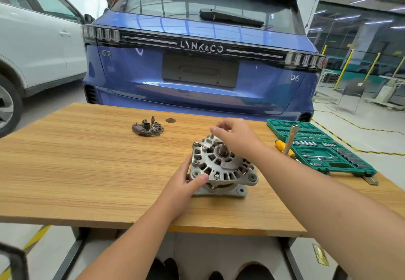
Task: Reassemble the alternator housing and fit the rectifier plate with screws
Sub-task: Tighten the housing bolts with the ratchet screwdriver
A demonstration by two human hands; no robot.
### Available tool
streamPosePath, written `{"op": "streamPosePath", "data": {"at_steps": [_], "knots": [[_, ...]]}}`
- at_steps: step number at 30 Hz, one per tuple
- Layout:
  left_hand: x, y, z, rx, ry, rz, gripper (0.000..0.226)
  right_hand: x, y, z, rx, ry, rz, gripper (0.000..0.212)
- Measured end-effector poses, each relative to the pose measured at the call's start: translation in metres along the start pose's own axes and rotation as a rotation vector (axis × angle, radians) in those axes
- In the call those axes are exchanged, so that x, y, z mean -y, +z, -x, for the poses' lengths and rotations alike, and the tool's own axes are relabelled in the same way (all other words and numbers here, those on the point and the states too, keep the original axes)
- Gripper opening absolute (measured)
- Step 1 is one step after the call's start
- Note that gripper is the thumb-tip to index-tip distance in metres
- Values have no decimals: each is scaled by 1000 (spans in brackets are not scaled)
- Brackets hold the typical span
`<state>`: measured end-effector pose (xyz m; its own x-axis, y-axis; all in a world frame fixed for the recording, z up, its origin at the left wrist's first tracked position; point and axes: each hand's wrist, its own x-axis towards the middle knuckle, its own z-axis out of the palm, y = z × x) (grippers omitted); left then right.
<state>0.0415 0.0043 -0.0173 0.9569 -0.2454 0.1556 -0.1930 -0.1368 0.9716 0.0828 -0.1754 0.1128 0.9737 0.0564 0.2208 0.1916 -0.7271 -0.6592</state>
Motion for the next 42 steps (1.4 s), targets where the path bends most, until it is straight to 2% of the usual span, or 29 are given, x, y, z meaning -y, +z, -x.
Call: {"op": "streamPosePath", "data": {"at_steps": [2, 5, 7, 9, 11, 14, 17, 19, 21, 23, 25, 29, 32, 34, 38, 42], "knots": [[0, 0, 1, -13, -7, 11, 70, -12, -11, 7, -170, -10, 8, 23], [-2, 1, 2, -46, -21, 4, 64, -35, -19, 20, -295, 99, -9, 42], [-2, 1, 2, -62, -15, 7, 62, -50, -12, 29, -244, 304, -144, 58], [0, 2, 1, -65, -11, 14, 60, -60, 4, 40, -99, 546, -379, 74], [0, 1, 0, -66, -17, 16, 60, -66, 17, 48, 12, 661, -567, 87], [-3, 1, 0, -66, -33, 73, 59, -72, 27, 50, 16, 650, -684, 93], [-2, 0, -6, -69, -90, 222, 84, -81, 29, 48, 50, 633, -756, 98], [-3, -1, -10, -30, -123, 233, 82, -89, 29, 48, 103, 617, -808, 101], [-4, -4, -15, 4, -161, 244, 70, -96, 31, 46, 123, 578, -868, 84], [-3, -7, -18, 14, -173, 257, 65, -97, 33, 45, 72, 542, -915, 62], [-2, -8, -18, 29, -160, 261, 66, -95, 36, 45, 7, 532, -932, 58], [-2, -3, -16, 14, -126, 250, 58, -94, 36, 46, -53, 521, -918, 66], [-2, 0, -16, -19, -118, 272, 52, -89, 34, 45, -85, 494, -912, 94], [-4, 1, -16, -36, -126, 289, 49, -87, 35, 44, -100, 468, -932, 103], [-6, 3, -20, -42, -134, 291, 50, -91, 35, 39, -117, 455, -978, 81], [-7, 3, -27, -44, -144, 280, 54, -95, 34, 29, -108, 450, -987, 71]]}}
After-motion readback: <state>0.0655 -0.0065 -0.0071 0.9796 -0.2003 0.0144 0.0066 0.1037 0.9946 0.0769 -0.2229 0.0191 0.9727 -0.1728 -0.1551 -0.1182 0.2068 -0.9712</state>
